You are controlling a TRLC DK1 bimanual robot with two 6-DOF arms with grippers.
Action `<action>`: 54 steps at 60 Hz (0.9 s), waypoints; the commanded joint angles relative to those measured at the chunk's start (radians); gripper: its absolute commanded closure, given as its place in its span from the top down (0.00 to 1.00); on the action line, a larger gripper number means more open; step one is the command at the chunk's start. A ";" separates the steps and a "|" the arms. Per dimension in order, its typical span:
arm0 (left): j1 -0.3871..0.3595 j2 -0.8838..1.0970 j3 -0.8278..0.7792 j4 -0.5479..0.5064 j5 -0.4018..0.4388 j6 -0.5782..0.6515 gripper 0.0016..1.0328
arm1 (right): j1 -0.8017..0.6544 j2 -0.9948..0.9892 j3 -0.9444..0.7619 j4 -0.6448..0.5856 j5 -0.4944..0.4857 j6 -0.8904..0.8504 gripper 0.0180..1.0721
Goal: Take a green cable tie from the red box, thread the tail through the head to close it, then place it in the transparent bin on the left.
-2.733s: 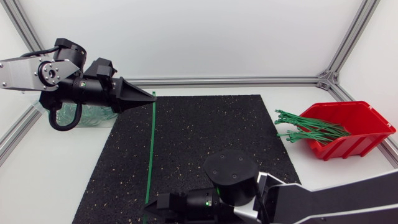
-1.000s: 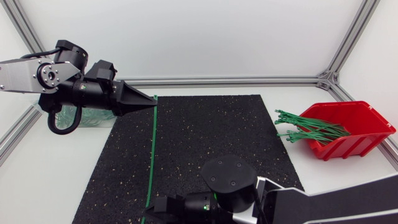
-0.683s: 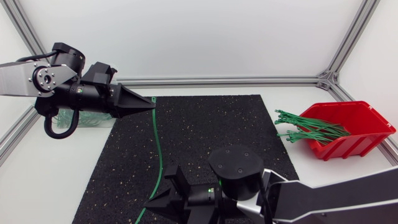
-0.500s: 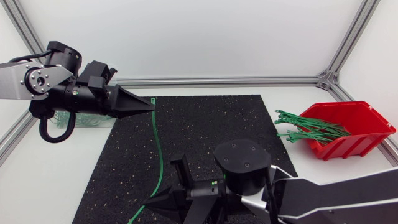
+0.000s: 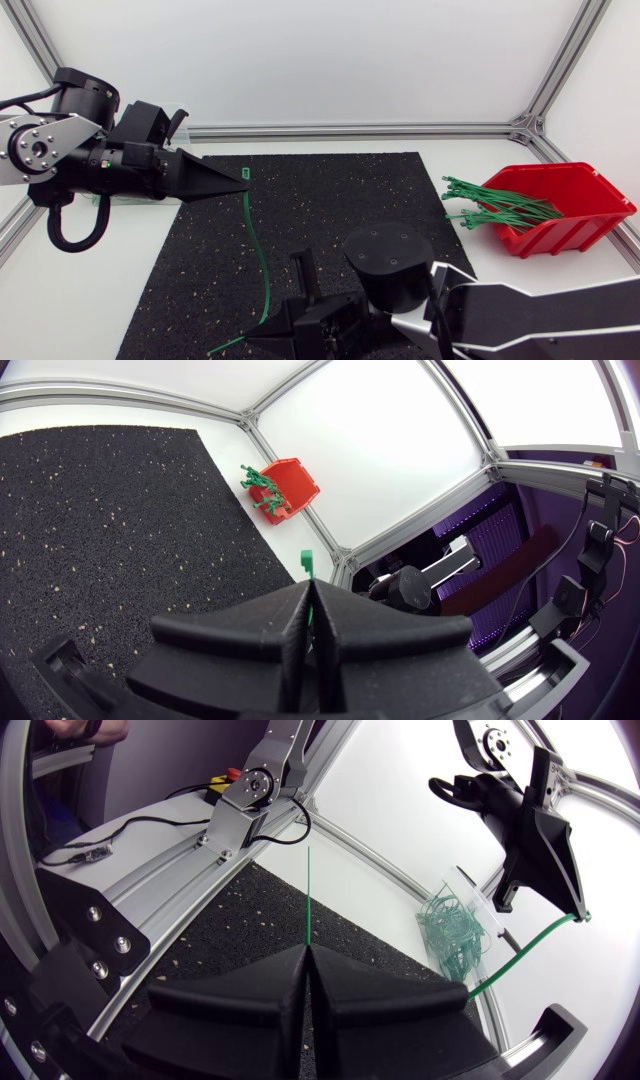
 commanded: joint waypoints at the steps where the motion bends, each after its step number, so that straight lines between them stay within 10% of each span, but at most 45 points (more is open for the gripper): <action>1: -0.009 -0.018 -0.030 0.012 0.020 0.016 0.03 | 0.016 -0.038 0.024 -0.060 0.002 0.102 0.05; 22: -0.032 -0.089 -0.073 0.093 0.018 -0.015 0.03 | -0.027 -0.190 0.197 -0.490 -0.196 0.411 0.05; 44: -0.119 -0.227 -0.234 0.599 -0.100 -0.428 0.03 | -0.068 -0.311 0.249 -0.594 -0.236 1.004 0.05; 54: -0.150 -0.239 -0.261 0.644 -0.120 -0.458 0.03 | -0.125 -0.340 0.251 -0.599 -0.351 1.213 0.05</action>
